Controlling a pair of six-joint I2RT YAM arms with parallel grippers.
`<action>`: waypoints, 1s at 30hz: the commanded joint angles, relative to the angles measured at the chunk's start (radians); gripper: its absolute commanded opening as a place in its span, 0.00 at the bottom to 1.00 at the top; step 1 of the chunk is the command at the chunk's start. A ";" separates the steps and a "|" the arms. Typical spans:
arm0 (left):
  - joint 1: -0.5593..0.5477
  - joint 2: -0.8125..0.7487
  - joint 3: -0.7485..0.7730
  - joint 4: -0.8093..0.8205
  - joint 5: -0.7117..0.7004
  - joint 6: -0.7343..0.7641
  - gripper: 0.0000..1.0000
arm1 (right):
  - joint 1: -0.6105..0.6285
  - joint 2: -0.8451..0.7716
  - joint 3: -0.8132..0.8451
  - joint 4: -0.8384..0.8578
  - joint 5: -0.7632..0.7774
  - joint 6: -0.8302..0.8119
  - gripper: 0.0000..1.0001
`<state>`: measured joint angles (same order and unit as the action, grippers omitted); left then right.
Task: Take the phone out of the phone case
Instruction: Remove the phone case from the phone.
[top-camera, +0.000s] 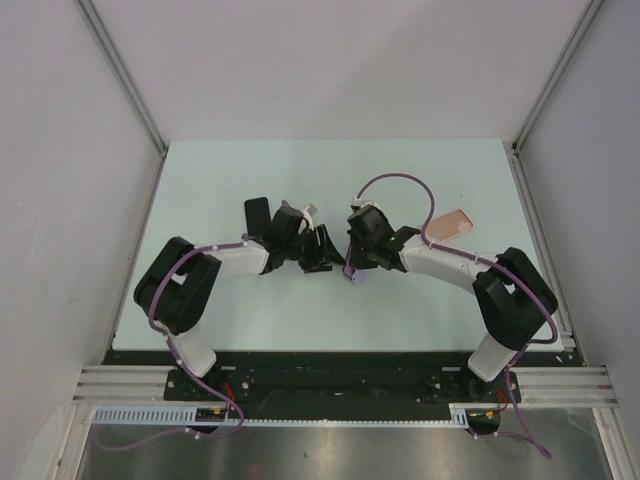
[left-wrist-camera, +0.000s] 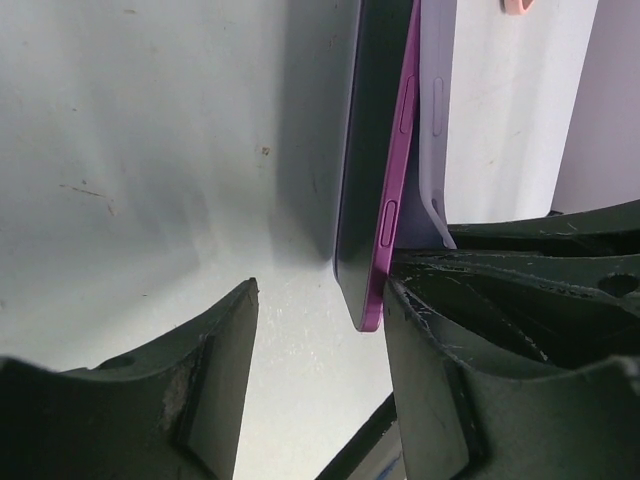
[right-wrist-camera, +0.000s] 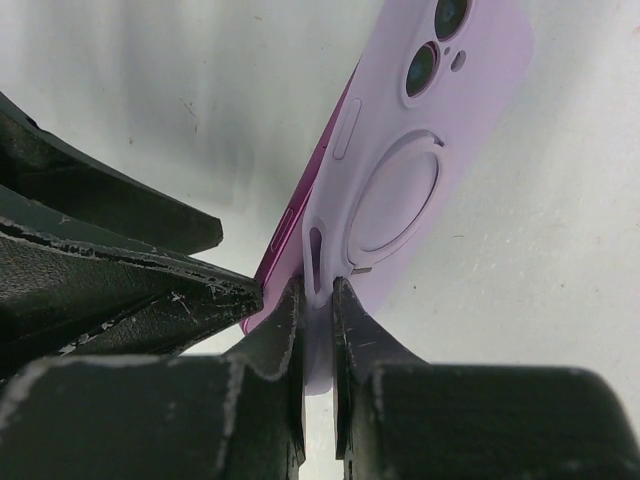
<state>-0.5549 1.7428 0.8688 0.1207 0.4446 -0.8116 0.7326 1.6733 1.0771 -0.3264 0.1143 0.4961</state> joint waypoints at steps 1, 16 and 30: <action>-0.037 0.006 0.010 -0.036 -0.073 0.022 0.57 | -0.010 0.009 -0.036 0.003 -0.053 0.036 0.00; -0.148 0.043 0.104 -0.154 -0.241 0.111 0.49 | -0.027 -0.041 -0.042 -0.007 -0.073 0.033 0.00; -0.165 0.112 0.234 -0.204 -0.259 0.140 0.00 | -0.061 -0.113 -0.083 -0.028 -0.104 0.007 0.00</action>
<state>-0.7235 1.8141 1.0763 -0.0883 0.2985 -0.7158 0.6903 1.6222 1.0313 -0.3279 0.0864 0.4938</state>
